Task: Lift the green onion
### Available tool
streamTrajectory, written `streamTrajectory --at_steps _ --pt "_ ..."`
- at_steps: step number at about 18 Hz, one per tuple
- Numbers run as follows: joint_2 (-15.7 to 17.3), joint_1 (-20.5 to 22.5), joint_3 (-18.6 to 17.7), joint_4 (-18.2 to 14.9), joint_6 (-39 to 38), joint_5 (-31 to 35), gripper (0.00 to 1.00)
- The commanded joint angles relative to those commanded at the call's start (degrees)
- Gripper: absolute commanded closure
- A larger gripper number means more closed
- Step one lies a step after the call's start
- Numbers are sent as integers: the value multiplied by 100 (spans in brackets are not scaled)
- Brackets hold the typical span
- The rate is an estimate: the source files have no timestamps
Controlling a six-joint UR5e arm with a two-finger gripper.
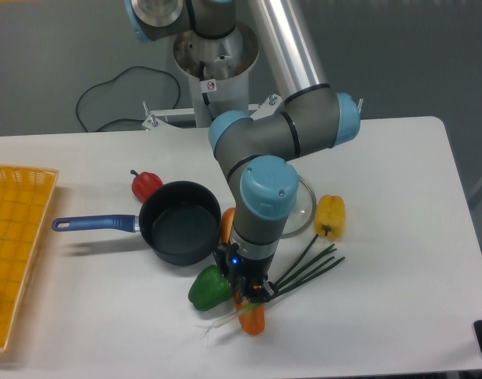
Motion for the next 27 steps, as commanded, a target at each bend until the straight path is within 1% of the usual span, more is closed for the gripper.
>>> streamTrajectory --at_steps 2,4,8,10,12,17,20,23,27 --pt "-36 9 -9 18 0 9 30" --pt "-62 35 -9 35 35 0 1" --pt "-193 35 -9 61 18 9 0" --pt "-299 44 -9 202 9 18 0" --pt "-360 62 9 220 9 18 0" --pt "-422 62 35 255 0 18 0" --pt "-589 53 166 255 -9 131 0" --pt "-668 53 272 255 0 202 1" --pt "-756 53 325 290 9 202 3"
